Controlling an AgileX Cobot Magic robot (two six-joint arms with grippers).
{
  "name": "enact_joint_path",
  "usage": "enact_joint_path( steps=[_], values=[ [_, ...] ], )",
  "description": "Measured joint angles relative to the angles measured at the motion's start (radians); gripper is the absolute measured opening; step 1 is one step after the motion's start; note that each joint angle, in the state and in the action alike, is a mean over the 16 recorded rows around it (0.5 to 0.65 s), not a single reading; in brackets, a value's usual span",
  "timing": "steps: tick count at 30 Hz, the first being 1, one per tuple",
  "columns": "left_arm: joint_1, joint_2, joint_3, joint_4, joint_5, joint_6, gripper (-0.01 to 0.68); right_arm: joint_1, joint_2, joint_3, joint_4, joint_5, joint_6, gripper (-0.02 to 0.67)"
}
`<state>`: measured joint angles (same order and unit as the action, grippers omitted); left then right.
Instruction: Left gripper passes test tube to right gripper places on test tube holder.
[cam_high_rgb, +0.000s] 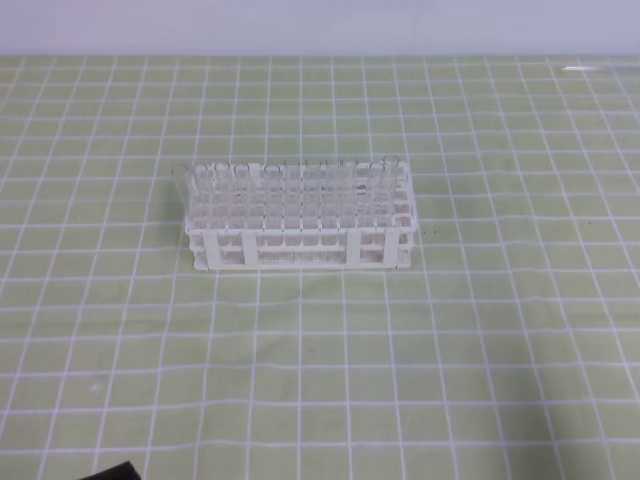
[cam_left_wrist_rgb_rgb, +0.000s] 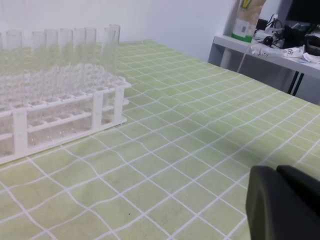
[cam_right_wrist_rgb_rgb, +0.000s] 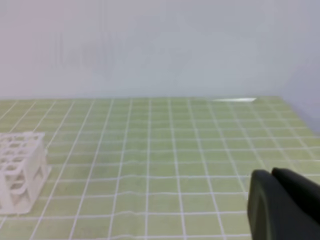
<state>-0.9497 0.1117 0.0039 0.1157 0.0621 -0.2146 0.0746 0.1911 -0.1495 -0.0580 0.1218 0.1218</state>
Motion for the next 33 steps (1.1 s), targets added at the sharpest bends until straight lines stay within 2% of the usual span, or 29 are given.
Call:
enact_joint_path(
  steps=[4,10,21,33],
  values=[
    [0.0,0.0,0.0,0.0,0.002,0.0,-0.003,-0.051,-0.105,0.079,0.013,-0.007,0.001,-0.015],
    [0.0,0.0,0.0,0.0,0.004,0.0,-0.003,-0.065,-0.196,0.138,0.042,0.048,0.002,-0.015],
    [0.0,0.0,-0.001,0.0,0.007,0.0,-0.003,-0.048,-0.208,0.151,0.073,0.157,0.001,-0.015],
    [0.0,0.0,0.0,0.0,0.006,0.0,-0.003,-0.043,-0.208,0.151,0.073,0.161,0.001,-0.016]
  ],
)
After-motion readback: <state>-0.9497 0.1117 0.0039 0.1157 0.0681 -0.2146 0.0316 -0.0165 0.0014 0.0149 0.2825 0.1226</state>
